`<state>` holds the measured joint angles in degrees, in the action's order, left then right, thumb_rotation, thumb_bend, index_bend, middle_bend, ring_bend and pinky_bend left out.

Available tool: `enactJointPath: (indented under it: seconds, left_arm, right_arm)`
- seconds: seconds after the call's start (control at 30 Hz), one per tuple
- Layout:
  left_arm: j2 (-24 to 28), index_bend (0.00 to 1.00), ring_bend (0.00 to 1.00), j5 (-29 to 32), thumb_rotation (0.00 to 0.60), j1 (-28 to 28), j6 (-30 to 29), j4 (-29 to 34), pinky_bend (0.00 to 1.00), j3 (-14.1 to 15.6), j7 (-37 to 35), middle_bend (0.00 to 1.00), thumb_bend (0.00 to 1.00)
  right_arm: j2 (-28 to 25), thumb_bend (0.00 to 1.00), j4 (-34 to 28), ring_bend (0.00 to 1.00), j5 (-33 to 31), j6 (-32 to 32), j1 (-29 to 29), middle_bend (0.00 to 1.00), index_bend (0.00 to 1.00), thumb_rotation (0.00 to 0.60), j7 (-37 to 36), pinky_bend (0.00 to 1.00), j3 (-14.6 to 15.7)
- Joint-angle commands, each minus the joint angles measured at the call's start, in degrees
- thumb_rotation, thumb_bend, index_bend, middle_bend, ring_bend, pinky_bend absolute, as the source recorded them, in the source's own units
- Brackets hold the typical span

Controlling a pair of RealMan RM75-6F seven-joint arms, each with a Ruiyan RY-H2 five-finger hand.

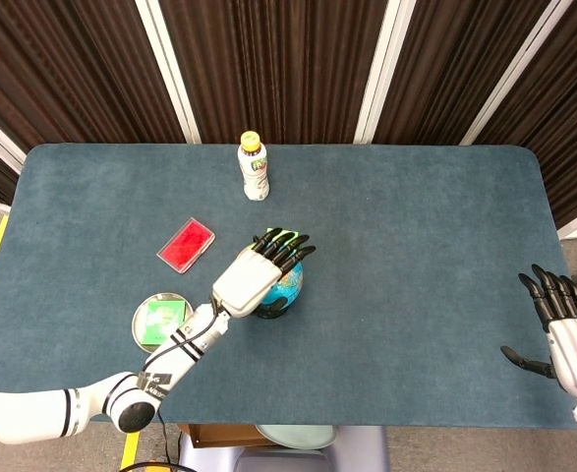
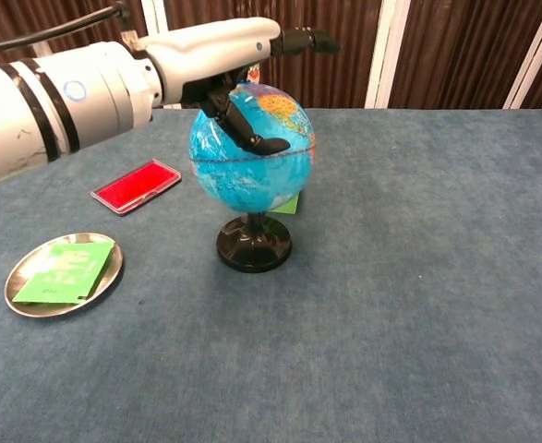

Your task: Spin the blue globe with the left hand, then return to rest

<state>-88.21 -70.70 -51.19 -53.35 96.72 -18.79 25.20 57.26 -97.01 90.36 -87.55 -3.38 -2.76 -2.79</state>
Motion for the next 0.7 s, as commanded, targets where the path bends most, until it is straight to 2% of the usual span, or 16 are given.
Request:
enactJointPath:
  seconds: [0.03, 0.43, 0.7]
  left_arm:
    - [-0.1, 0.00, 0.00, 1.0, 0.600, -0.3, -1.3, -0.9, 0.00, 0.6, 2.2, 0.00, 0.31]
    - [4.3, 0.00, 0.00, -0.4, 0.600, 3.3, -6.2, 1.2, 0.00, 5.2, 2.5, 0.00, 0.32]
    - [8.5, 0.00, 0.00, -3.0, 0.600, 7.4, -10.2, 3.7, 0.00, 8.0, -0.7, 0.00, 0.32]
  right_arm:
    - [-0.1, 0.05, 0.0, 0.00, 0.0, 0.0, 0.0, 0.00, 0.00, 0.600, -0.1, 0.00, 0.0]
    - [-0.5, 0.05, 0.5, 0.00, 0.6, 0.6, -0.4, 0.00, 0.00, 0.600, -1.4, 0.00, 0.2]
    - [-0.3, 0.05, 0.9, 0.00, 1.2, 1.3, -1.1, 0.00, 0.00, 0.600, -2.1, 0.00, 0.4]
